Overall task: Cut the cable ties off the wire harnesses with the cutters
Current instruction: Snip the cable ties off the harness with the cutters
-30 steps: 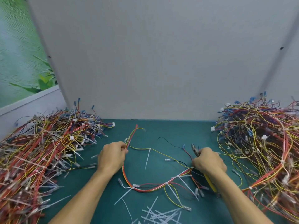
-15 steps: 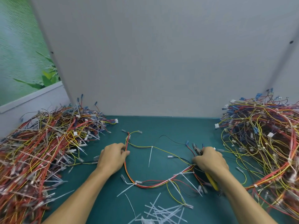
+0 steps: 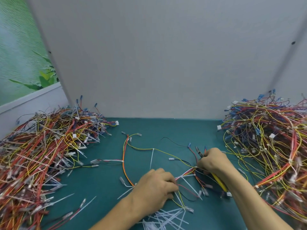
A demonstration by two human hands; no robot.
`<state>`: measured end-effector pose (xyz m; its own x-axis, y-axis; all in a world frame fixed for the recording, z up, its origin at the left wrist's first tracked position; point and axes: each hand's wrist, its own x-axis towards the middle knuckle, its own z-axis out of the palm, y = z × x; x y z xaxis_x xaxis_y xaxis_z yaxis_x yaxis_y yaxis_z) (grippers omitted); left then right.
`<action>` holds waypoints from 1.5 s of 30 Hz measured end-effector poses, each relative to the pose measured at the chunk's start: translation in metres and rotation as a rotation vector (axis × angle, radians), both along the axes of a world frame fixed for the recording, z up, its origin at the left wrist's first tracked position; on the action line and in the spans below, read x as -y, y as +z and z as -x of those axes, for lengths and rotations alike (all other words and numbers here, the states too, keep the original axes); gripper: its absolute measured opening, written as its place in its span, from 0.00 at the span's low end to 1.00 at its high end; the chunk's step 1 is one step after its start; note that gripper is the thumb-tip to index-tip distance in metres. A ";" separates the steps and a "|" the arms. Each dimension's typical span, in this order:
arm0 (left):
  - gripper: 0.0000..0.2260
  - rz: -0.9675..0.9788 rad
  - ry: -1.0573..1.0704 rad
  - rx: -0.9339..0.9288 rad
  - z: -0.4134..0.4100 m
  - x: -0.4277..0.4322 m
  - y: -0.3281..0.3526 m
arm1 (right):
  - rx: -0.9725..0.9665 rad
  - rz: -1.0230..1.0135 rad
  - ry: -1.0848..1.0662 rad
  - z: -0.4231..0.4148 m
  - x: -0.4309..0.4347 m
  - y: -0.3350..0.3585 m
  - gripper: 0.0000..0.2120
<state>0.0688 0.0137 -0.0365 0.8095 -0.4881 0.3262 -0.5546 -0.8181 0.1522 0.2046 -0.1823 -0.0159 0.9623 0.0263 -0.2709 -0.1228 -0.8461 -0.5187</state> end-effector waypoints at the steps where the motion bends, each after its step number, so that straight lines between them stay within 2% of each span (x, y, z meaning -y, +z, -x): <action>1: 0.11 -0.019 -0.007 0.014 -0.003 -0.001 -0.003 | 0.002 0.005 0.000 0.000 0.000 -0.001 0.05; 3: 0.15 -0.005 0.015 0.039 -0.008 -0.009 -0.007 | 0.013 0.012 0.004 0.000 0.001 -0.003 0.05; 7: 0.16 0.102 0.049 0.001 -0.014 -0.020 -0.013 | 0.044 0.014 0.014 0.004 -0.001 -0.007 0.06; 10: 0.17 0.127 0.069 0.045 -0.007 -0.017 -0.010 | 0.022 -0.032 0.018 0.004 0.002 -0.004 0.06; 12: 0.14 0.189 0.076 0.075 0.005 -0.016 -0.009 | 0.002 -0.061 0.012 0.005 0.004 -0.001 0.06; 16: 0.02 0.279 0.014 0.077 0.038 -0.015 -0.015 | 0.018 -0.067 -0.016 0.005 0.002 -0.001 0.06; 19: 0.13 0.308 0.018 0.021 0.052 -0.013 -0.023 | 0.021 -0.054 -0.030 0.004 -0.001 0.000 0.07; 21: 0.15 0.277 -0.064 -0.025 0.058 -0.013 -0.026 | 0.021 -0.047 -0.032 0.004 -0.003 0.000 0.07; 24: 0.13 0.206 -0.253 -0.154 0.062 -0.016 -0.033 | 0.022 -0.042 -0.012 0.005 -0.005 0.002 0.07; 27: 0.14 0.218 -0.326 -0.187 0.063 -0.016 -0.033 | -0.010 -0.076 0.023 0.008 -0.001 0.006 0.06; 29: 0.10 0.266 -0.253 -0.087 0.057 -0.009 -0.025 | -0.011 -0.178 0.040 0.010 0.004 0.010 0.05; 33: 0.08 0.461 -0.114 0.186 0.032 0.003 -0.007 | 0.021 -0.724 -0.076 0.010 0.025 0.024 0.03; 36: 0.07 0.493 0.058 0.152 0.010 0.011 0.008 | 0.048 -0.762 -0.093 0.008 0.045 0.029 0.05; 40: 0.09 0.396 0.111 0.073 -0.025 0.026 0.013 | 0.059 -0.660 -0.043 0.009 0.055 0.029 0.12; 45: 0.14 0.089 0.161 -0.066 -0.062 0.046 -0.007 | 0.072 -0.647 -0.033 0.010 0.047 0.021 0.07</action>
